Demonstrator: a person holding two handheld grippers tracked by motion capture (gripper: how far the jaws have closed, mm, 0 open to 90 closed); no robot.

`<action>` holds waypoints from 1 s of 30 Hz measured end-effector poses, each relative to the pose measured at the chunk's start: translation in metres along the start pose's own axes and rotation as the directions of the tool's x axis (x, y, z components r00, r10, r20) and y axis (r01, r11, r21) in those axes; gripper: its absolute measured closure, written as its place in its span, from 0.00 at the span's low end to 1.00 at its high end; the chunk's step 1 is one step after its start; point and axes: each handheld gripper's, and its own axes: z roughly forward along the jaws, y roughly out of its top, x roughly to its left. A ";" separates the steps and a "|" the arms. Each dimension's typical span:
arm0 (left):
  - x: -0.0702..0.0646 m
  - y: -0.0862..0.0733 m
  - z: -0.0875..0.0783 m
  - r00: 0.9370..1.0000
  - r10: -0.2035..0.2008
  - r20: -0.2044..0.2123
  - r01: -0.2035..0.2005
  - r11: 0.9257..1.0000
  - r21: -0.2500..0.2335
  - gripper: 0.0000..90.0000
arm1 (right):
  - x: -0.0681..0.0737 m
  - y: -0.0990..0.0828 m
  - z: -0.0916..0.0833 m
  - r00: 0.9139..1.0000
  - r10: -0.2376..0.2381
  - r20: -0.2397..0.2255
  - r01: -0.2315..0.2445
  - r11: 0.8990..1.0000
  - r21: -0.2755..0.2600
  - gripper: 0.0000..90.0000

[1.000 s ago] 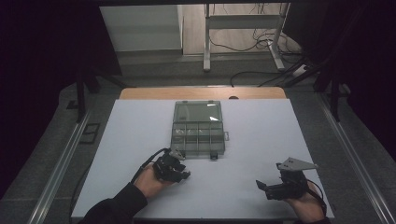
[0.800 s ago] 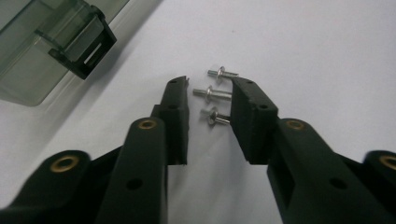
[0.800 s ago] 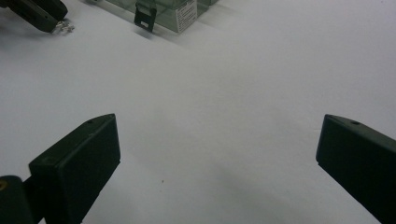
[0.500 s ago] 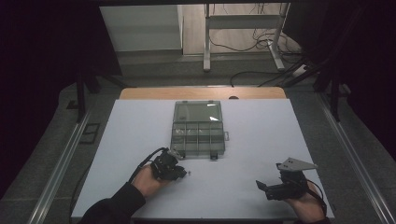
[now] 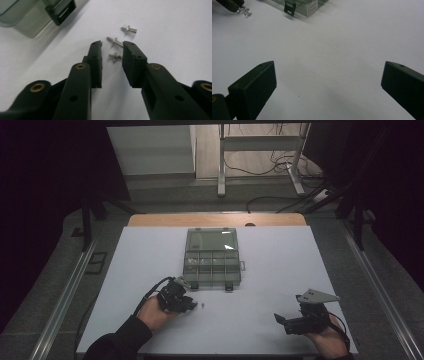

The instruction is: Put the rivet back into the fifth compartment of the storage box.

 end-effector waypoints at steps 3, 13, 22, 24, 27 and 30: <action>0.001 -0.001 -0.002 1.000 -0.006 0.002 0.006 1.000 0.003 0.81 | 0.000 0.000 0.000 1.000 0.000 0.000 0.000 1.000 0.000 0.00; 0.001 0.000 -0.002 0.999 -0.016 0.032 0.017 1.000 -0.027 0.79 | 0.000 0.000 0.000 1.000 -0.003 -0.001 0.003 1.000 0.003 0.00; -0.004 0.002 0.003 1.000 0.006 -0.015 -0.006 1.000 -0.001 0.75 | 0.000 0.000 0.000 1.000 -0.007 -0.004 0.007 1.000 0.007 0.00; -0.004 0.001 0.002 1.000 0.006 -0.021 -0.006 1.000 0.005 0.78 | 0.000 0.000 0.000 1.000 -0.007 -0.004 0.007 1.000 0.007 0.00; -0.003 0.000 0.001 1.000 0.006 -0.026 -0.006 1.000 0.011 0.83 | 0.000 0.000 0.000 1.000 -0.007 -0.003 0.008 1.000 0.006 0.00; -0.002 0.000 0.001 0.999 0.002 -0.032 -0.001 1.000 0.016 0.89 | 0.000 0.000 0.000 1.000 -0.008 -0.004 0.008 1.000 0.006 0.00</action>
